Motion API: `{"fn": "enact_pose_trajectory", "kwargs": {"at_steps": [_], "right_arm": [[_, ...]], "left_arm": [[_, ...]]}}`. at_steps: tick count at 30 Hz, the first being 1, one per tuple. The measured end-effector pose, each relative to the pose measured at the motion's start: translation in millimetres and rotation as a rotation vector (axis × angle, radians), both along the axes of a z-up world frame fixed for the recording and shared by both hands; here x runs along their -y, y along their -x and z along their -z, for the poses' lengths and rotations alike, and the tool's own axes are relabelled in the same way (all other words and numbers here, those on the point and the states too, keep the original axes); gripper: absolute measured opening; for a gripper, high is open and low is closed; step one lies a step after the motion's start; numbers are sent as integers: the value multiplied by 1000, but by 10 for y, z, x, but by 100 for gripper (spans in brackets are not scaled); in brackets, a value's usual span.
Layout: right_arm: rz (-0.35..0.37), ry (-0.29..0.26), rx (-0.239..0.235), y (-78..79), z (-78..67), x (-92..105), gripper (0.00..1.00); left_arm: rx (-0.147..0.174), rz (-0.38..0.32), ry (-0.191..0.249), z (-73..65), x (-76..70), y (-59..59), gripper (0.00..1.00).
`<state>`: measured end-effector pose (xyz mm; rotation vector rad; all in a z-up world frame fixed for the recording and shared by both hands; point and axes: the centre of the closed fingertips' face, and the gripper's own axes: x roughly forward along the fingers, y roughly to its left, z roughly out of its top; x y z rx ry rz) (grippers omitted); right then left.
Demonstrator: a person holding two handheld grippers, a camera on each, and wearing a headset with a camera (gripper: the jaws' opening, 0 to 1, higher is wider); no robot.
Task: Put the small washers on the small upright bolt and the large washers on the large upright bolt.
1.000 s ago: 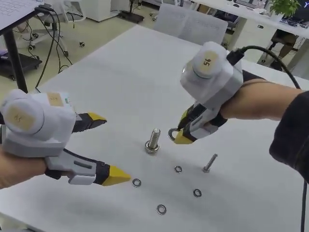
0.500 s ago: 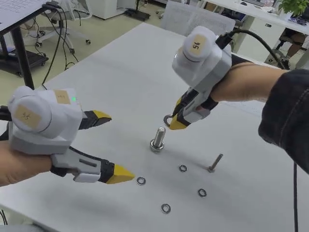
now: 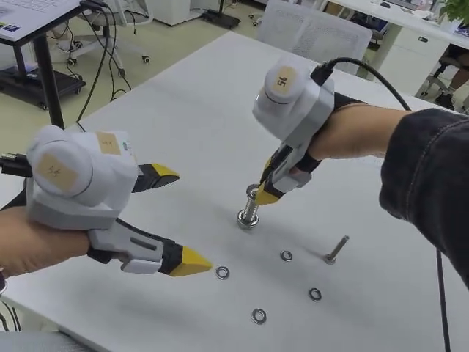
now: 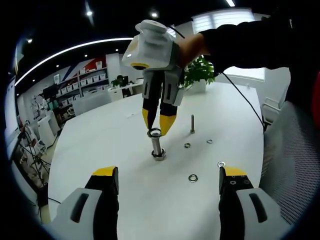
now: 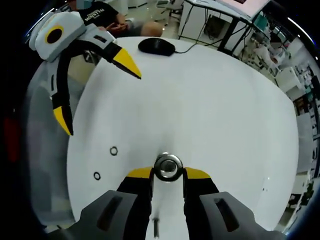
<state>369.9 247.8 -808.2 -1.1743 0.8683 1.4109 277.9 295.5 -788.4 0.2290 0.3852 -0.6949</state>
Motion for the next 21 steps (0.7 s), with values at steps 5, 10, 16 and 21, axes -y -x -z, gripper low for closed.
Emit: {"fn": "enact_pose_trajectory", "kwargs": {"at_steps": [5, 10, 16, 21], "right_arm": [[7, 9, -6, 1, 36, 16, 24], [12, 5, -16, -9, 78, -7, 24], [11, 9, -20, -22, 69, -10, 24], [4, 13, -18, -15, 60, -5, 24]], "left_arm": [[0, 1, 1, 2, 9, -1, 82], [0, 0, 4, 2, 10, -6, 82], [-2, 1, 3, 7, 17, -9, 82], [-6, 6, 1, 19, 29, -9, 81]]}}
